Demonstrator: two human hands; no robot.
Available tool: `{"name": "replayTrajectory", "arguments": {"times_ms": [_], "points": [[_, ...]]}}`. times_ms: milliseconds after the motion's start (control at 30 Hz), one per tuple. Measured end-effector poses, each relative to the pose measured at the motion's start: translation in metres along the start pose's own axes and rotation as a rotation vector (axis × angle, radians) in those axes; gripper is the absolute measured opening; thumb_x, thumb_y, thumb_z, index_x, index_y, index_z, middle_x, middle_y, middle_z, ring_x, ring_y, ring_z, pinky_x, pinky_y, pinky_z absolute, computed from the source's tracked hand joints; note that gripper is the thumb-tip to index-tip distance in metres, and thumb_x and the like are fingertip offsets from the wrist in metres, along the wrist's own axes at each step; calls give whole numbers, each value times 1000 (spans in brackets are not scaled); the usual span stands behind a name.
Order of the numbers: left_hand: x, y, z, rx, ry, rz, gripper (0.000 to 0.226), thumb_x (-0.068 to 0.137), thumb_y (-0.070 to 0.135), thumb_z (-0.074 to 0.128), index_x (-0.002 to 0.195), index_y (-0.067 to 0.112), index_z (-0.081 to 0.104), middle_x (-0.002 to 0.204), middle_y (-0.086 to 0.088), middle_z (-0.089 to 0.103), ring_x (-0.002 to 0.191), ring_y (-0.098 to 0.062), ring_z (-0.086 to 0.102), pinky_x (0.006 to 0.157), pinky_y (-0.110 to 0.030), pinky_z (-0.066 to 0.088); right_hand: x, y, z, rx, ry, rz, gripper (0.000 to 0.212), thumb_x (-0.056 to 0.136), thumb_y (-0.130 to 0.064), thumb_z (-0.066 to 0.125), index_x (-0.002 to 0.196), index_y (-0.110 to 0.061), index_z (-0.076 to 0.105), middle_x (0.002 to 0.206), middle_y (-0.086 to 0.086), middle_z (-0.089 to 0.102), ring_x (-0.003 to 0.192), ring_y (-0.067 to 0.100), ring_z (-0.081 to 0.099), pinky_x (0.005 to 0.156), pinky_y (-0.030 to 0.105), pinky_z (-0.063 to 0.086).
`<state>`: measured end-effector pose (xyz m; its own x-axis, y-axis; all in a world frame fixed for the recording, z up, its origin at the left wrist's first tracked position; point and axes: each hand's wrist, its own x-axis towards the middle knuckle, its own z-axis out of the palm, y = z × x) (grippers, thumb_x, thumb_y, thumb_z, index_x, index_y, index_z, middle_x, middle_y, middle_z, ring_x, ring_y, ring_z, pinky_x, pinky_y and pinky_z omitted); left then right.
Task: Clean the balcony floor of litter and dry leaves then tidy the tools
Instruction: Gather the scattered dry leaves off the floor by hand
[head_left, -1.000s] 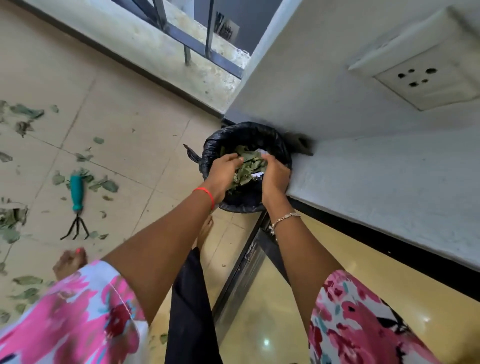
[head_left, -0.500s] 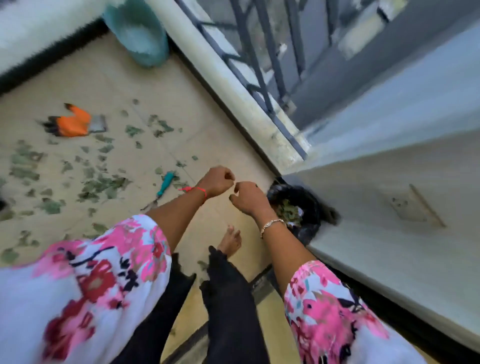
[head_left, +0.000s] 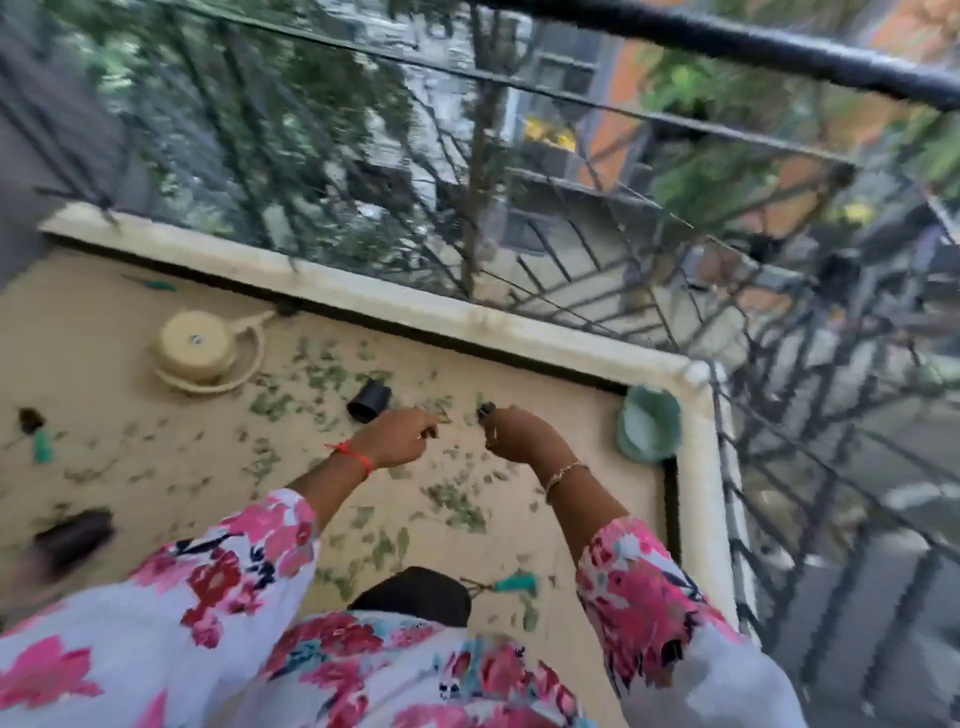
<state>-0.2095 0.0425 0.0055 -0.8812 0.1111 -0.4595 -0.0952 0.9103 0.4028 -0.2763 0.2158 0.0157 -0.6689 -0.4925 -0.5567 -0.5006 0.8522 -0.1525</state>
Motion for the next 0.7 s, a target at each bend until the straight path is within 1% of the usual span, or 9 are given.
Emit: {"name": "replayTrajectory", "arguments": {"times_ms": [67,133,167,200,233,300,367,467,700], "points": [[-21,-35,-29,-8,68,-101,27,94,8,40,115,6,56,117,-14,56,102,-31,55,74,-33,40,26,-44,-28,-36,19,-89,28,87,-16,49,110,-3,59,119,19,58,110,35,55,93,44,46],[-36,-71,-51,-29,141,-185,28,92,18,39,109,3,56,111,-19,55,98,-31,54,68,-33,36,42,-87,-55,-89,8,-187,30,91,-16,49,116,-1,56,125,19,55,113,34,54,89,38,44],[-41,-87,-58,-38,162,-221,30,92,22,38,109,5,55,113,-17,54,102,-29,52,73,-32,38,51,-104,-63,-92,-4,-215,33,94,-17,47,121,0,53,130,18,52,117,32,51,91,36,41],[-47,-106,-63,-27,185,-261,33,93,23,39,119,6,52,126,-16,51,113,-28,49,85,-33,40,61,-124,-72,-100,3,-263,37,96,-19,46,126,0,50,133,17,50,121,31,49,94,35,38],[-52,-123,-66,17,194,-303,39,95,21,41,132,9,44,139,-15,43,127,-27,41,99,-34,35,70,-143,-78,-111,23,-296,39,96,-22,46,129,-1,48,135,17,49,123,31,47,97,36,37],[-61,-150,-73,91,208,-379,54,97,25,44,146,12,25,154,-9,24,141,-23,21,111,-34,18,92,-177,-83,-117,51,-356,43,95,-28,48,131,-4,46,135,18,47,122,33,47,99,40,40],[-67,-169,-76,70,246,-441,62,96,32,47,149,16,19,157,-3,15,145,-20,11,114,-38,9,107,-203,-81,-124,36,-427,49,93,-35,50,132,-6,43,136,18,44,125,34,42,100,44,39],[-76,-195,-74,-39,275,-529,71,92,42,52,149,21,15,158,1,9,146,-21,5,116,-50,6,123,-228,-79,-194,20,-521,59,92,-41,50,139,-8,34,142,15,36,132,31,34,103,42,36],[-83,-246,-59,-224,315,-663,72,89,45,55,147,20,20,153,0,18,144,-18,9,116,-47,8,177,-262,-77,-300,-55,-655,67,92,-41,51,145,-11,23,148,15,26,135,30,28,105,40,30]]}}
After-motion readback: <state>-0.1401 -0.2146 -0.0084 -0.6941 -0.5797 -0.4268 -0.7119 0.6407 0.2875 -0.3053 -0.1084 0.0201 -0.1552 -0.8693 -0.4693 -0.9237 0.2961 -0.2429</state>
